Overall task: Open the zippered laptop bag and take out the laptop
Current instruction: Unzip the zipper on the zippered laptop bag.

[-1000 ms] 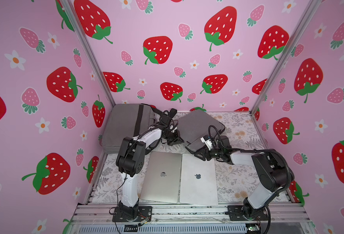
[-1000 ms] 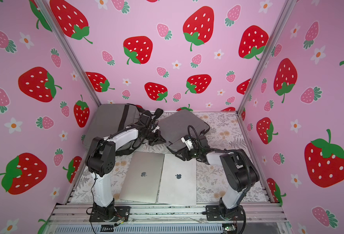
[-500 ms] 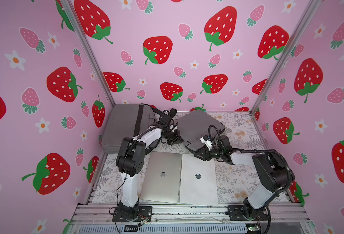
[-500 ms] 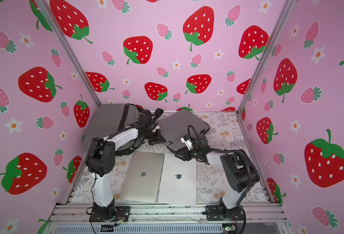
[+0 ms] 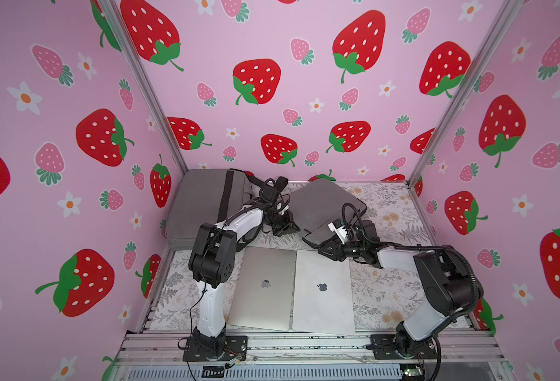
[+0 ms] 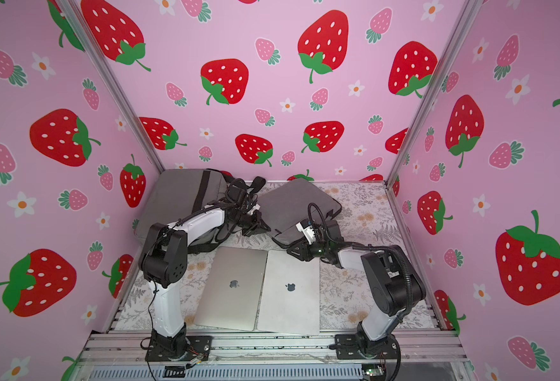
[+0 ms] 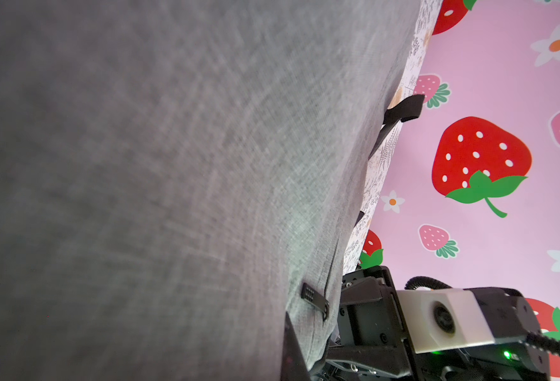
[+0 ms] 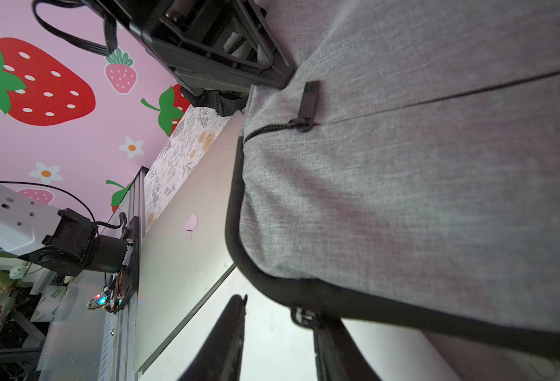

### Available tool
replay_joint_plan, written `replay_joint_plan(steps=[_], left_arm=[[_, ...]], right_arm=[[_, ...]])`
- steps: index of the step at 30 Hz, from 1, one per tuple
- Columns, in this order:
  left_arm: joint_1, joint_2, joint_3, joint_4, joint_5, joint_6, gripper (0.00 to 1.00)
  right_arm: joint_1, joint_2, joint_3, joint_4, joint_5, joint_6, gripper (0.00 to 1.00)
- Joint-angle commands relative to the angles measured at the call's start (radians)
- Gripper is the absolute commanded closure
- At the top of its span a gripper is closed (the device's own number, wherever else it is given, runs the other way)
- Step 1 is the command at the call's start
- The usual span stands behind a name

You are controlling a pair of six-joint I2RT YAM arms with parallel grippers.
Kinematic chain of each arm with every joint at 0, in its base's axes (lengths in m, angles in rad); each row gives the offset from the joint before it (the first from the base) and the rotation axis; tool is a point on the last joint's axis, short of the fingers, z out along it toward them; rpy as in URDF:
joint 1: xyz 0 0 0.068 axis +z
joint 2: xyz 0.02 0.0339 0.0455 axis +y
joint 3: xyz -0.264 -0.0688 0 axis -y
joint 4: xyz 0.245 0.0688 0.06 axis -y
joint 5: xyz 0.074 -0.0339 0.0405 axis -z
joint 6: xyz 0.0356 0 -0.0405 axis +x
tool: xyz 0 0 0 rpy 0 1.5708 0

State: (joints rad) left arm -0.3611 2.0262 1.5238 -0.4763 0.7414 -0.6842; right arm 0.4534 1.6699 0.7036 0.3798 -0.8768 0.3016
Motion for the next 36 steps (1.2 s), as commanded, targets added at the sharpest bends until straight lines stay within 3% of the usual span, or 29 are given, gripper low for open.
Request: replay_joint_plan(steps=[1, 23, 36], left_arm=[[0.002, -0.039, 0.061, -0.008, 0.071, 0.021, 1.0], [-0.007, -0.035, 0.073, -0.008, 0.071, 0.011, 1.0], [-0.026, -0.031, 0.095, -0.019, 0.062, 0.005, 1.0]], right_arm=[[-0.008, -0.045, -0.016, 0.002, -0.039, -0.006, 0.65], [-0.018, 0.034, 0.027, -0.012, 0.018, 0.012, 0.68], [0.004, -0.016, 0.021, -0.055, 0.197, -0.027, 0.73]])
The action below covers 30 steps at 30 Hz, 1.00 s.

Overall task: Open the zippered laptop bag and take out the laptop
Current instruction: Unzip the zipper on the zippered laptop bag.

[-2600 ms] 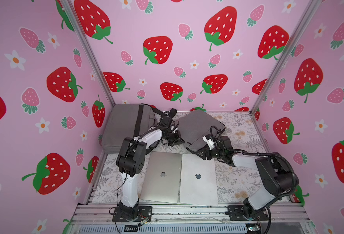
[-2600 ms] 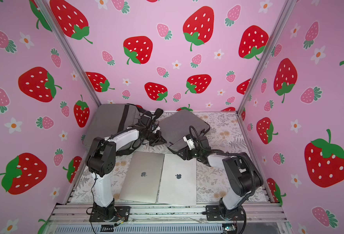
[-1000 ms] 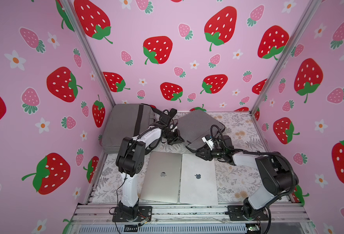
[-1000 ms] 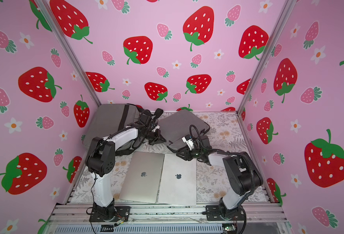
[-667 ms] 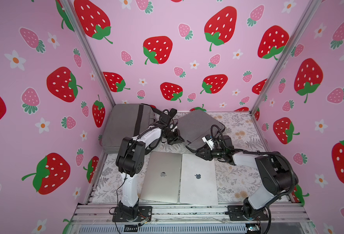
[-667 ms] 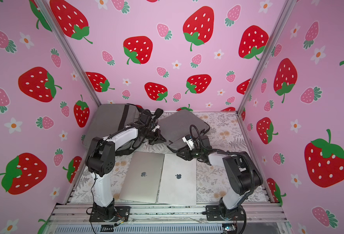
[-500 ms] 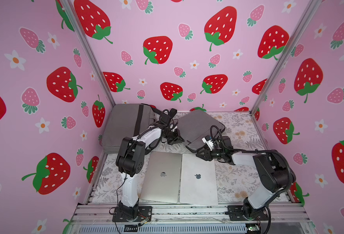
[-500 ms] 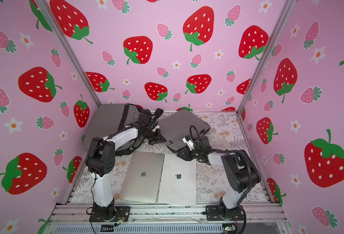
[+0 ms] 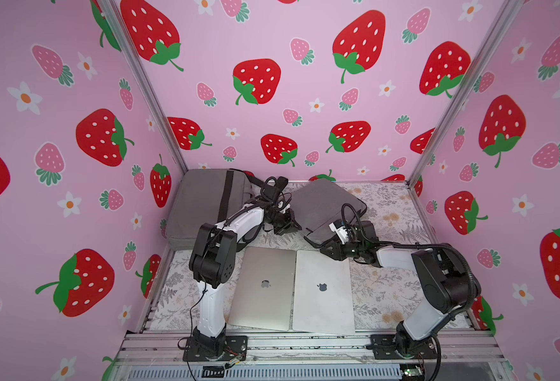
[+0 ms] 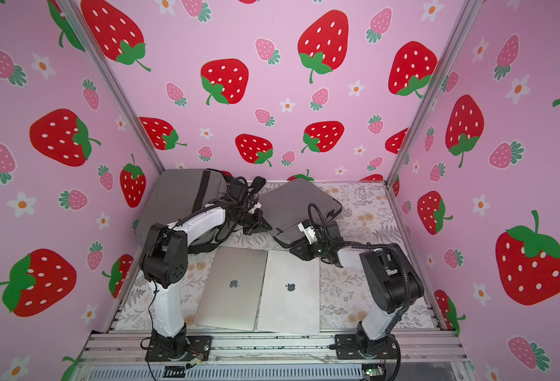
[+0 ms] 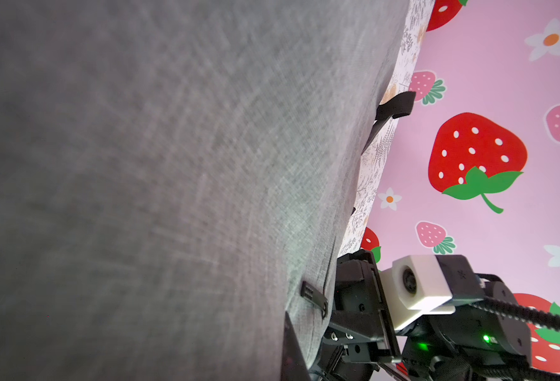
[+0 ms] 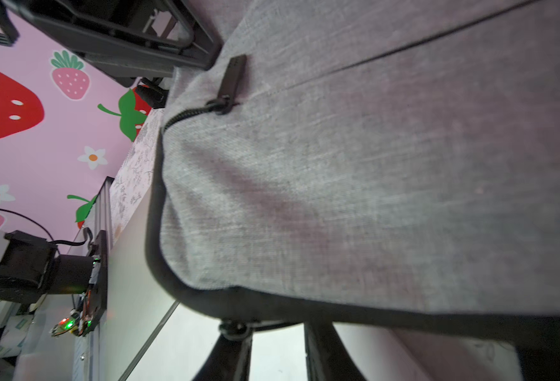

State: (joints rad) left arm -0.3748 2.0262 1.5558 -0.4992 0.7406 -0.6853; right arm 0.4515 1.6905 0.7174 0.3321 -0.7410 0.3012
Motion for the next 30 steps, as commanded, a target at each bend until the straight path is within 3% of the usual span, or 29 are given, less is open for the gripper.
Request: replay_joint_plan(steps=[1, 22, 30], left_arm=[[-0.012, -0.032, 0.065, 0.004, 0.062, 0.007, 1.0], [-0.012, -0.017, 0.111, -0.039, 0.05, 0.028, 1.0], [-0.012, -0.015, 0.134, -0.06, 0.051, 0.037, 1.0]], right_arm=[[0.006, -0.043, 0.003, -0.003, 0.074, -0.025, 0.74], [0.019, -0.166, -0.053, -0.034, 0.116, -0.059, 1.0], [0.026, -0.19, -0.074, -0.059, 0.091, -0.079, 1.0]])
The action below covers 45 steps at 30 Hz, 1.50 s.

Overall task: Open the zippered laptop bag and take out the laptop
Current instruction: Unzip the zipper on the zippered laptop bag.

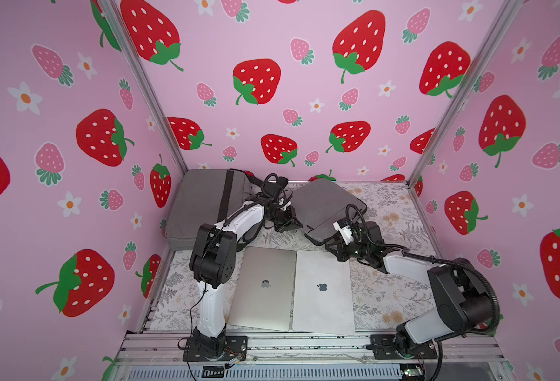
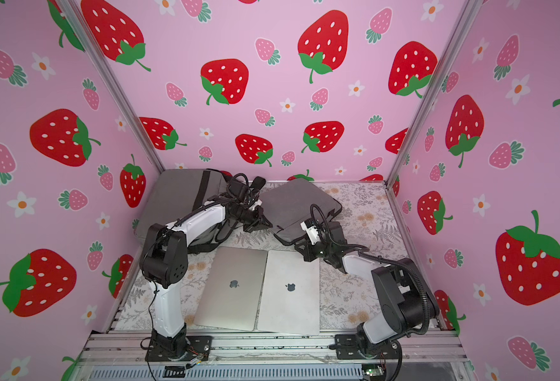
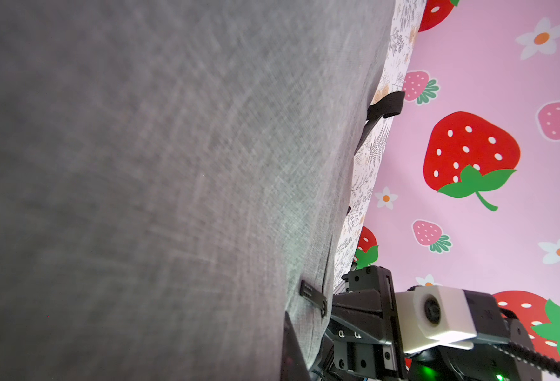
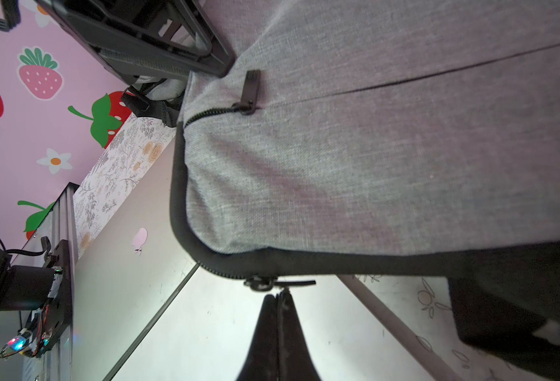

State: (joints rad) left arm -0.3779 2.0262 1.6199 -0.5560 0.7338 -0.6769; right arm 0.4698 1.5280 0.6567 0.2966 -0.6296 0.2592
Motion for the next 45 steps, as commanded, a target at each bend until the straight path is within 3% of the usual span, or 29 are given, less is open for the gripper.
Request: replay_joint_plan(steps=[1, 2, 5, 11, 21, 32, 45], left_arm=[[-0.009, -0.014, 0.072, -0.005, 0.059, 0.03, 1.0], [-0.009, -0.015, 0.072, -0.006, 0.06, 0.03, 1.0], [-0.009, -0.022, 0.07, -0.011, 0.055, 0.031, 1.0], [-0.01, -0.032, 0.066, 0.0, 0.053, 0.014, 1.0], [-0.02, -0.034, 0.066, 0.005, 0.044, 0.003, 1.0], [-0.026, -0.032, 0.071, 0.003, 0.026, 0.001, 1.0], [-0.03, -0.022, 0.089, -0.017, 0.013, 0.016, 1.0]], right_arm=[[0.01, -0.034, -0.018, -0.033, -0.012, -0.048, 1.0], [0.013, -0.042, -0.021, -0.044, 0.005, -0.06, 1.0], [0.033, -0.091, -0.047, -0.044, 0.117, -0.104, 0.65], [0.162, -0.171, -0.109, 0.045, 0.496, -0.188, 0.58], [0.24, -0.099, -0.08, 0.142, 0.651, -0.219, 0.59], [0.264, -0.036, -0.052, 0.207, 0.66, -0.188, 0.63], [0.273, -0.071, -0.068, 0.16, 0.711, -0.176, 0.96]])
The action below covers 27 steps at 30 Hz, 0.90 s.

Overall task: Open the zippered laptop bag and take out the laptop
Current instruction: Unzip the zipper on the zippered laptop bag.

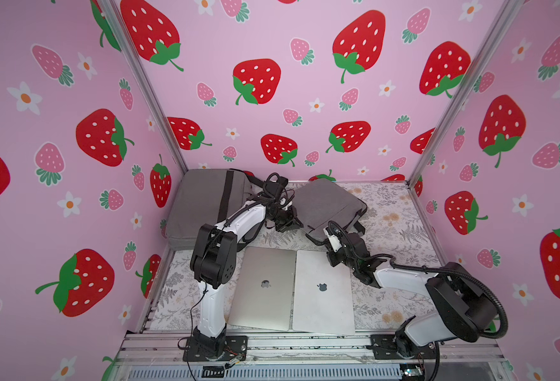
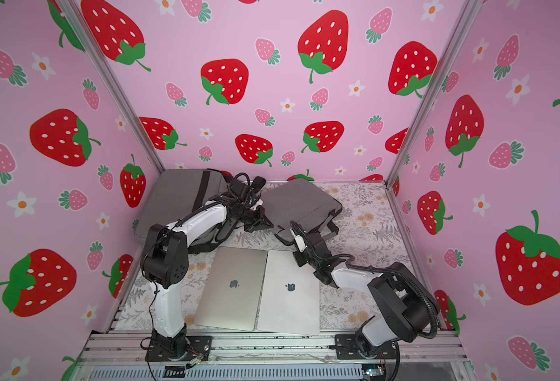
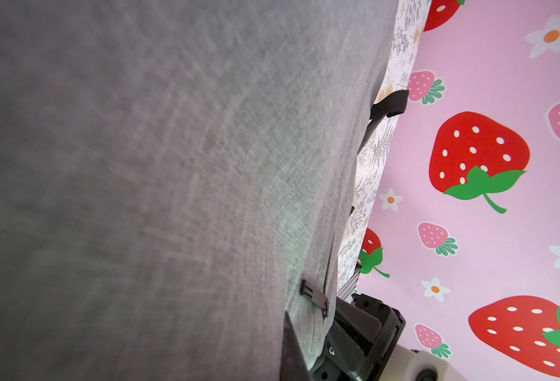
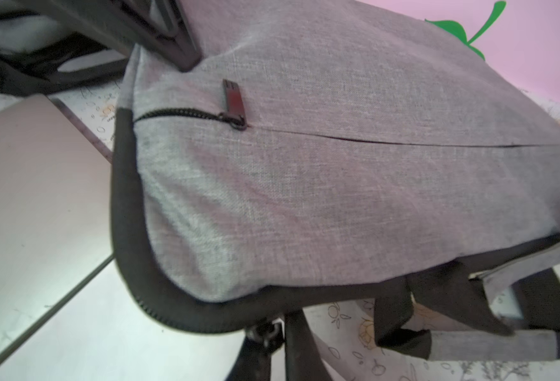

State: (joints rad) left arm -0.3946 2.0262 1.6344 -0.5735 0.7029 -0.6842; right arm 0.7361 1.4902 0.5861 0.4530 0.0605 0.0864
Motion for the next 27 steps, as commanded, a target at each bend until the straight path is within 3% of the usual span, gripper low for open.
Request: replay_joint_plan(steps=[1, 8, 27], left_arm=[[-0.013, -0.019, 0.079, -0.004, 0.044, 0.025, 1.0], [-0.006, -0.021, 0.099, -0.038, 0.025, 0.044, 1.0], [0.008, -0.129, -0.013, -0.039, 0.022, 0.059, 1.0]], right_arm=[[0.006, -0.045, -0.003, 0.0, 0.023, -0.003, 0.99], [-0.003, -0.077, -0.018, -0.047, 0.008, 0.015, 1.0], [-0.236, -0.008, 0.03, -0.193, -0.258, 0.148, 1.0]])
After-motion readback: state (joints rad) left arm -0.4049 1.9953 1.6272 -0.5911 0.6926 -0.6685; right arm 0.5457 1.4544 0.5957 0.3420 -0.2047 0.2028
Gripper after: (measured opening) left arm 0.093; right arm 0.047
